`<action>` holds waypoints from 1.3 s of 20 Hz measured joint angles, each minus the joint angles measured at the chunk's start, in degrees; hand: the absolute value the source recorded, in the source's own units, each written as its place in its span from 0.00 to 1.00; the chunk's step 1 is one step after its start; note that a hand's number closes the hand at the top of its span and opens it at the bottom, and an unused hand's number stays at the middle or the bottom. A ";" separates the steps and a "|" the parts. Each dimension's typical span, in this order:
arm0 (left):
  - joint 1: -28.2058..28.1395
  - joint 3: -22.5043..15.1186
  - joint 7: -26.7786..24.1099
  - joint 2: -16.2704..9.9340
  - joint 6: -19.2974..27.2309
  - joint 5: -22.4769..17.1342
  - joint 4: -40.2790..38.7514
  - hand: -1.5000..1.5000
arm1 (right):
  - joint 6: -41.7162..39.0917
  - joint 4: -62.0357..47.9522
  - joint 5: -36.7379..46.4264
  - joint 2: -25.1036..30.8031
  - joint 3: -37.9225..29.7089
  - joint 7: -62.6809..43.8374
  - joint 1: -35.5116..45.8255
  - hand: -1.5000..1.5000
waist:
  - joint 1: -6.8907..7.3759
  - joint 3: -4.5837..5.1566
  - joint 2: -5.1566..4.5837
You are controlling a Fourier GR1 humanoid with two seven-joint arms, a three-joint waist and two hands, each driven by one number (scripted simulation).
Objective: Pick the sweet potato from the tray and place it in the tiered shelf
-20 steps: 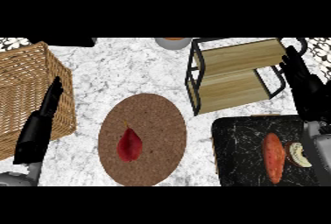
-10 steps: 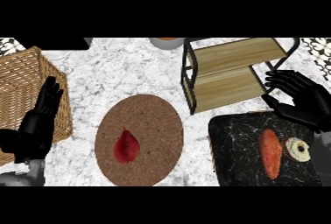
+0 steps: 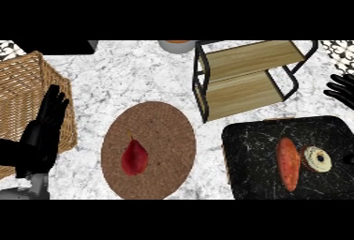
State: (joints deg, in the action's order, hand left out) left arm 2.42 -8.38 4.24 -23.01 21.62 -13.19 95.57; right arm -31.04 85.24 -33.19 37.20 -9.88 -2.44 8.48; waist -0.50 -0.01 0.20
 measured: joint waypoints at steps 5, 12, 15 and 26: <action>0.16 0.41 0.17 0.20 -0.37 -0.14 -0.28 0.50 | -6.94 7.06 4.72 8.77 1.78 -3.08 -0.87 0.00 | -0.25 0.09 0.09; 1.44 0.15 0.63 1.03 -0.18 0.49 -0.73 0.50 | -6.55 20.10 19.40 16.61 5.79 -9.99 0.12 0.00 | -0.25 0.14 0.09; 2.46 0.41 1.69 1.03 -0.10 0.91 -0.77 0.50 | -4.24 25.35 24.77 15.94 9.46 -15.55 -0.44 0.00 | 0.04 0.12 0.01; 1.51 2.02 1.68 2.03 -2.43 1.57 -0.35 0.50 | -2.11 31.11 45.30 10.93 20.95 -26.23 -1.79 0.00 | 0.68 0.03 -0.19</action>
State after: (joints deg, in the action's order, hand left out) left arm 3.93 -6.36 5.92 -20.98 19.19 -11.62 95.22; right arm -33.15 116.35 12.11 48.13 11.07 -28.67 6.69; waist 0.19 0.02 0.01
